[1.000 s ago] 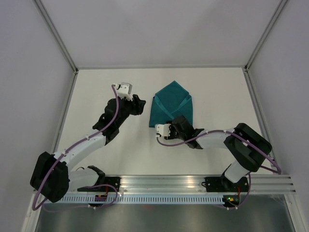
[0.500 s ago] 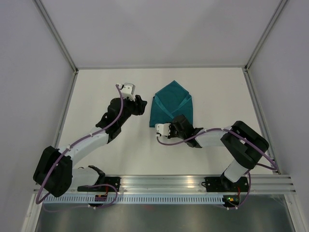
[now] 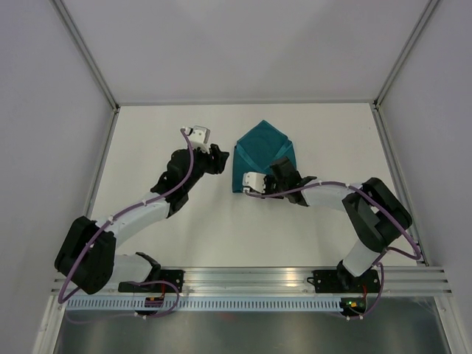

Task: Fold the napkin, place the utensils inside, and roll it up
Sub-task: Roll the napkin with the utensil

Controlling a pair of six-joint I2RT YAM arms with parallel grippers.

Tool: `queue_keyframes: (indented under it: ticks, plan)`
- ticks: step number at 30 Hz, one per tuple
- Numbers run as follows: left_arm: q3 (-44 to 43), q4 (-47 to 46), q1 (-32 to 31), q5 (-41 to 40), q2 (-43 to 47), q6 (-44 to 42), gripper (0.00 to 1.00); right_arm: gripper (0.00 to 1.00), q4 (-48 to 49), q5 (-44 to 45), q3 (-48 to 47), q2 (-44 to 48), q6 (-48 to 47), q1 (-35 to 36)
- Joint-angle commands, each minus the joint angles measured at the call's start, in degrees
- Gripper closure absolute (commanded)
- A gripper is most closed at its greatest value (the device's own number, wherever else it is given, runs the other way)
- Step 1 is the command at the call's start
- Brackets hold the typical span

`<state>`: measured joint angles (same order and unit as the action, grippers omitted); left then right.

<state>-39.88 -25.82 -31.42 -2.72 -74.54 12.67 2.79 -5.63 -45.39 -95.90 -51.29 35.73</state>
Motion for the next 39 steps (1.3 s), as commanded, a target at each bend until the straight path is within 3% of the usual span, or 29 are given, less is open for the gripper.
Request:
queue_keyframes:
  ticks: [1, 6, 15, 21, 26, 31, 39]
  plan:
    - [1.5, -7.4, -0.6, -0.6, 0.0, -2.6, 0.43, 0.88, -12.9, -8.9, -3.3, -2.2, 1.2, -2.8]
    - [3.1, -11.1, -1.8, -3.2, 0.9, -4.6, 0.5, 0.89, -19.3, -12.4, -5.7, -3.4, -0.4, -4.3]
    - [14.9, -26.6, -6.2, -11.4, 9.2, -8.3, 0.49, 0.91, -29.7, -18.2, -10.7, -6.7, -3.2, -7.6]
    - [18.2, -29.5, -9.1, -15.9, 11.2, -12.5, 0.49, 0.91, -32.4, -19.8, -13.2, -8.7, -3.8, -9.7]
    - [19.3, -32.6, -12.4, -15.5, 10.2, -19.3, 0.48, 0.91, -36.3, -21.4, -17.3, -11.7, -4.0, -11.2]
    - [21.9, -41.4, -15.7, -12.4, 5.8, -27.2, 0.42, 0.92, -42.1, -23.5, -24.7, -14.7, -4.4, -12.6]
    - [18.4, -39.6, -20.4, -4.2, -2.0, -40.4, 0.38, 0.92, -51.9, -25.3, -35.9, -21.0, -5.6, -13.8]
